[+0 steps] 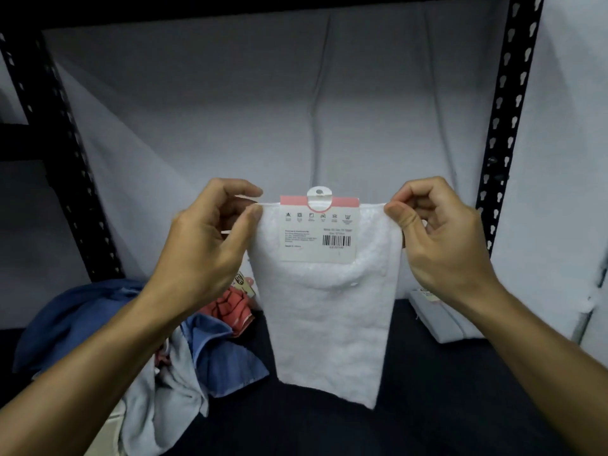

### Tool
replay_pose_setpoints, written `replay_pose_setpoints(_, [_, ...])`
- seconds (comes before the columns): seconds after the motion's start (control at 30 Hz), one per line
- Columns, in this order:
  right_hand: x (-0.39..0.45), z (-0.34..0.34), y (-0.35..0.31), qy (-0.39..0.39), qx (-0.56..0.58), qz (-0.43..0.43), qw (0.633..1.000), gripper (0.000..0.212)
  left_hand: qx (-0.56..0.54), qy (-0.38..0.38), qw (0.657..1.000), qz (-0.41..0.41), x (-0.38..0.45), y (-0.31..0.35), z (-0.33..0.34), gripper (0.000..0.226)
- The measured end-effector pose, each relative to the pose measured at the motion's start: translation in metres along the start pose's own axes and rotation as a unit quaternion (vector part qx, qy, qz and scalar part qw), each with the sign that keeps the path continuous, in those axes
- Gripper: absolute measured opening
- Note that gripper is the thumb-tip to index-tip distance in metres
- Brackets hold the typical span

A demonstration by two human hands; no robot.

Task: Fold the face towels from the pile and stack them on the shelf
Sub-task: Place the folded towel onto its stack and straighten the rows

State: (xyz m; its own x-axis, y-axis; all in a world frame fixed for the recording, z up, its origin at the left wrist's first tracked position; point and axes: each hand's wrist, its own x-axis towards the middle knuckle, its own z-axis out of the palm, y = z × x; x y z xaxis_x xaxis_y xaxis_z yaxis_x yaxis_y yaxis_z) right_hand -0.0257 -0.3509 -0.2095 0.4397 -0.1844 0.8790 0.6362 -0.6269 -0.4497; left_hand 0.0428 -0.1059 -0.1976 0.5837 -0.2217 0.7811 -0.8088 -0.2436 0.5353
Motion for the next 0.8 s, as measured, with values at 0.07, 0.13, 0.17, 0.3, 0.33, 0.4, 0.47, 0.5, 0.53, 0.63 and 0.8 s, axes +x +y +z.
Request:
replay_pose_setpoints(0.07, [-0.004,-0.005,-0.002,-0.012,0.019,0.012,1.000,0.019,-0.025,-0.003,0.999,-0.025,-0.003,0.005,0.003,0.030])
replay_pose_setpoints(0.13, [-0.002,-0.009,-0.004,-0.019,0.051,0.032,0.998,0.019,-0.063,0.007,0.997,-0.052,-0.001,0.012,0.005,0.033])
replay_pose_setpoints(0.17, [0.001,-0.011,-0.006,-0.017,0.060,0.039,0.997,0.017,-0.079,0.015,0.995,-0.065,0.002,0.015,0.007,0.033])
replay_pose_setpoints(0.3, [0.024,-0.010,0.000,-0.002,0.086,0.106,0.991,0.011,-0.125,0.030,0.981,-0.145,0.024,0.018,0.021,0.030])
replay_pose_setpoints(0.33, [0.030,-0.008,0.006,-0.001,0.102,0.140,0.985,0.010,-0.141,0.023,0.974,-0.173,0.031,0.013,0.026,0.031])
replay_pose_setpoints(0.4, [0.040,-0.003,0.027,-0.009,0.136,0.221,0.966,0.007,-0.167,0.008,0.957,-0.236,0.044,-0.006,0.039,0.034])
replay_pose_setpoints(0.47, [0.042,0.008,0.058,-0.028,0.131,0.298,0.945,0.006,-0.171,-0.002,0.937,-0.305,0.051,-0.038,0.058,0.038])
replay_pose_setpoints(0.5, [0.040,0.016,0.076,-0.042,0.108,0.328,0.938,0.005,-0.160,-0.007,0.927,-0.338,0.051,-0.057,0.070,0.040])
replay_pose_setpoints(0.53, [0.035,0.025,0.097,-0.060,0.079,0.353,0.930,0.004,-0.141,-0.013,0.918,-0.370,0.049,-0.077,0.083,0.043])
replay_pose_setpoints(0.63, [0.004,0.054,0.164,-0.126,-0.008,0.422,0.898,0.007,-0.057,-0.040,0.894,-0.442,0.030,-0.138,0.121,0.049])
replay_pose_setpoints(0.8, [-0.049,0.089,0.239,-0.175,-0.118,0.424,0.881,0.013,0.074,-0.052,0.894,-0.439,-0.003,-0.207,0.167,0.031])
